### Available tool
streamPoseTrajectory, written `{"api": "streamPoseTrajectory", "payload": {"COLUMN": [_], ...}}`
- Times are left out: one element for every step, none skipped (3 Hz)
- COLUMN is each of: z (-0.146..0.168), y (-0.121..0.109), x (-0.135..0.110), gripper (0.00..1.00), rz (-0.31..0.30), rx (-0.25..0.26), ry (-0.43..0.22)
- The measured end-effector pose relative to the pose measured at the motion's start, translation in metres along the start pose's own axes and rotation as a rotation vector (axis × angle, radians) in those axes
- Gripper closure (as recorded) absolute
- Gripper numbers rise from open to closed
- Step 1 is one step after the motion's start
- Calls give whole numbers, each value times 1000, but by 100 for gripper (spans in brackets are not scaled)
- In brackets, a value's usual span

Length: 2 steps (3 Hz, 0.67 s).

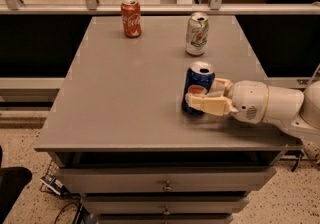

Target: Place pepsi can upright

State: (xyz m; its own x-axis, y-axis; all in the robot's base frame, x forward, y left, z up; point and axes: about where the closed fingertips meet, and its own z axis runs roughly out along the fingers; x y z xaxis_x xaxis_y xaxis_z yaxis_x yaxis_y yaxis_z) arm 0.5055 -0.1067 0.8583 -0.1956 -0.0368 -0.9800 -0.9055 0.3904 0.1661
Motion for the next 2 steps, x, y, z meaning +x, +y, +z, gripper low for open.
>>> {"api": "streamPoseTrajectory", "payload": {"z": [0,0], "y": [0,0], "x": [-1,-1], "gripper": [59,37], "rz": [0,0], "rx": [0,0], "ry": [0,0]}}
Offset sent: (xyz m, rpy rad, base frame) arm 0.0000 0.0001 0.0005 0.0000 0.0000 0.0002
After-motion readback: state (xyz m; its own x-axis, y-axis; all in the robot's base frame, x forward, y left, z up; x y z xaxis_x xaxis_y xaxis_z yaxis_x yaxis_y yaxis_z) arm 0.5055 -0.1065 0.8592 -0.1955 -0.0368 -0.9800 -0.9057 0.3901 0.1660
